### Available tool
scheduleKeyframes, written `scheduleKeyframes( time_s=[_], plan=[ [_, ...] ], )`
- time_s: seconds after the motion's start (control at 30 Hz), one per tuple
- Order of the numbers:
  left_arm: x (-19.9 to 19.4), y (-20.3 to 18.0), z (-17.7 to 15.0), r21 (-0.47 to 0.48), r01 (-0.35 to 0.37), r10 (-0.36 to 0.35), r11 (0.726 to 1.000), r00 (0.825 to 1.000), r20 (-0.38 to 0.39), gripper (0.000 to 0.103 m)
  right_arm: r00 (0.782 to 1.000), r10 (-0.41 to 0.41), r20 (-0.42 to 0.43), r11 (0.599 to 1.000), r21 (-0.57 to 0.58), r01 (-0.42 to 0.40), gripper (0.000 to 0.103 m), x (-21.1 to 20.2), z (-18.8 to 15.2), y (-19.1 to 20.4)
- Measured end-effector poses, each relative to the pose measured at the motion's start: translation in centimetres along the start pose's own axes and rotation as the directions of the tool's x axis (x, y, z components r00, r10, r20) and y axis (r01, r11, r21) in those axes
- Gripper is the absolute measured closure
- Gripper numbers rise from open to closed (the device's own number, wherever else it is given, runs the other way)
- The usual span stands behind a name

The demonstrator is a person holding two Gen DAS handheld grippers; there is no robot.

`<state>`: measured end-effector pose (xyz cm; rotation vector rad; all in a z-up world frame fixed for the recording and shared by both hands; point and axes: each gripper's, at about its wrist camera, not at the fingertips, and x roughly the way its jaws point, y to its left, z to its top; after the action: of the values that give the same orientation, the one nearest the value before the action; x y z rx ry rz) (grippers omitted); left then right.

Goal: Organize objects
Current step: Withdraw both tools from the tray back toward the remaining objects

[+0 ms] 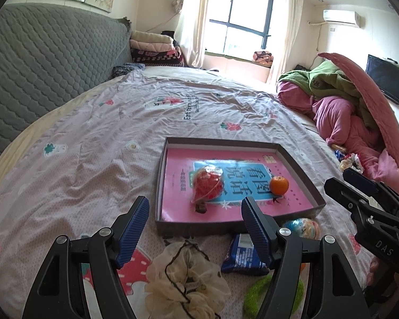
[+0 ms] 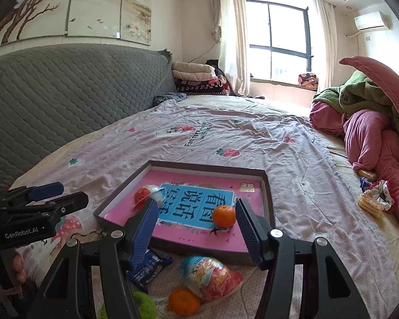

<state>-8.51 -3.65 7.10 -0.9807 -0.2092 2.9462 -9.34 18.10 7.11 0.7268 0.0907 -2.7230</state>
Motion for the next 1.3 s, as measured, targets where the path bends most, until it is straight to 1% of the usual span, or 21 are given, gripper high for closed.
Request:
scheduleKeyframes(
  time_s=[0.43, 0.8, 0.97, 1.3],
  plan=[
    [-1.0, 0.6, -2.3, -0.007, -0.001, 0.000, 1.000, 0.999, -0.039, 0.030, 0.999, 0.029, -0.044, 1.000, 0.004, -0.029, 0.043, -1.1, -2.3, 0.8],
    [-2.2, 0.8, -4.2, 0.018, -0.021, 0.022, 1.000, 0.999, -0.045, 0.030, 0.994, 0.046, -0.099, 0.999, -0.014, -0.048, 0.042, -1.9, -4.6, 1.8],
    [-2.8, 0.9, -4.8, 0.024, -0.023, 0.024, 0.999, 0.999, -0.042, 0.030, 0.992, 0.053, -0.113, 0.999, -0.007, -0.054, 0.042, -2.3, -5.5, 2.1],
    [-3.3, 0.8, -6.3, 0.035, -0.018, 0.020, 0.999, 0.997, -0.072, 0.030, 0.990, 0.067, -0.125, 0.998, -0.007, -0.068, 0.042, -3.0, -6.3, 2.4]
  ],
)
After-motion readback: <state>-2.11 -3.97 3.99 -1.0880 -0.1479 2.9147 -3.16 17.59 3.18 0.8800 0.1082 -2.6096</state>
